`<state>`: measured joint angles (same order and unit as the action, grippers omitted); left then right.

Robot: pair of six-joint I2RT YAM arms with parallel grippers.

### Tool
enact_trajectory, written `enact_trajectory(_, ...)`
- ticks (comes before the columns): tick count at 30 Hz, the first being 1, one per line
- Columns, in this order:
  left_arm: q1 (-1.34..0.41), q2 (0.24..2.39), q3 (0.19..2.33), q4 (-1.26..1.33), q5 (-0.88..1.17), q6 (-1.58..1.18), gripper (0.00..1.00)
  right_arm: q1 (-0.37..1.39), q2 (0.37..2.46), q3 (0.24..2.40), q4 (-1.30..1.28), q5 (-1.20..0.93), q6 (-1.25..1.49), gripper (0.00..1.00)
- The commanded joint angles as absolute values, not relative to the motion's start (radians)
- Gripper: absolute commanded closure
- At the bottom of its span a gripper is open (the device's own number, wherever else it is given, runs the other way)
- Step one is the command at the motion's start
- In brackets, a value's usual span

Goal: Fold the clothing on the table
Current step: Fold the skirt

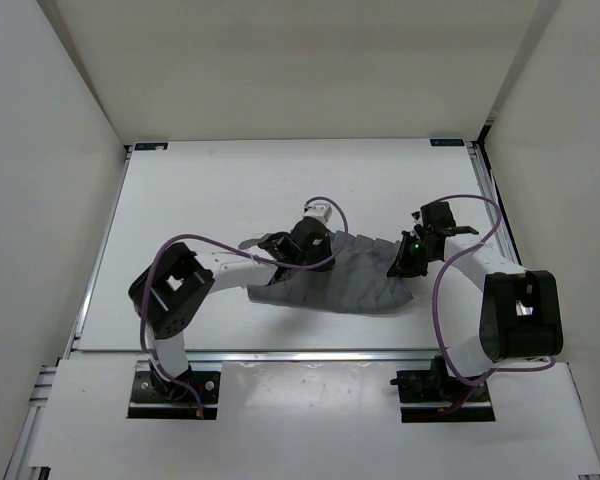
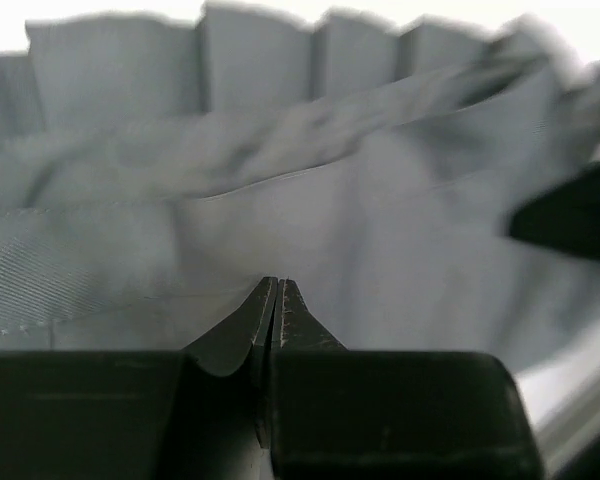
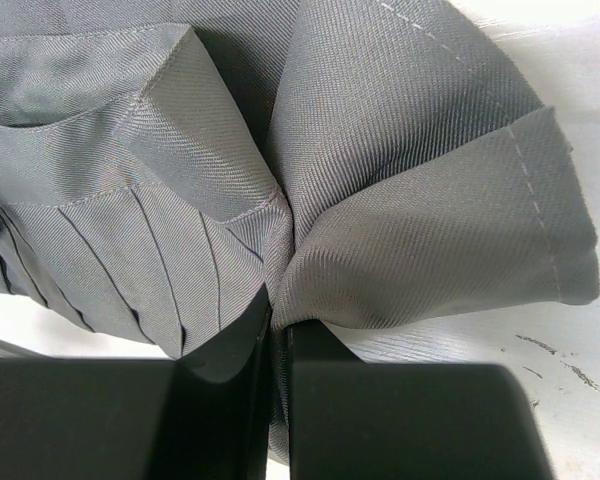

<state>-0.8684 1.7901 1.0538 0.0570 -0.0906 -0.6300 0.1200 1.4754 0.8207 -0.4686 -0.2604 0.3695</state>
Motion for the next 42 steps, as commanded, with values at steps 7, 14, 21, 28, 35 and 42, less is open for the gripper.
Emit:
enact_trajectory(7, -0.845, 1.937, 1.175, -0.029, -0.146, -0.583, 1.0, 0.115, 1.453, 0.839, -0.475, -0.268, 0.351, 1.0)
enact_trajectory(14, -0.836, 2.022, 1.227, -0.052, -0.144, -0.581, 1.0, 0.14, 1.419, 0.861, -0.508, -0.271, 0.353, 1.0)
enact_trajectory(21, -0.839, 1.999, 1.154, -0.009, -0.12, -0.612, 1.0, 0.181, 1.29, 0.959, -0.568, -0.279, 0.382, 1.0)
enact_trajectory(28, -0.876, 1.993, 1.132, 0.037, -0.081, -0.647, 1.0, 0.209, 1.316, 1.066, -0.525, -0.402, 0.426, 1.0)
enact_trajectory(35, -0.835, 1.859, 1.123, 0.021, -0.069, -0.641, 0.94, 0.19, 1.336, 1.094, -0.534, -0.4, 0.42, 0.99)
enact_trajectory(42, -0.759, 1.605, 1.052, -0.041, -0.116, -0.601, 0.91, 0.172, 1.347, 1.097, -0.561, -0.394, 0.399, 1.0)
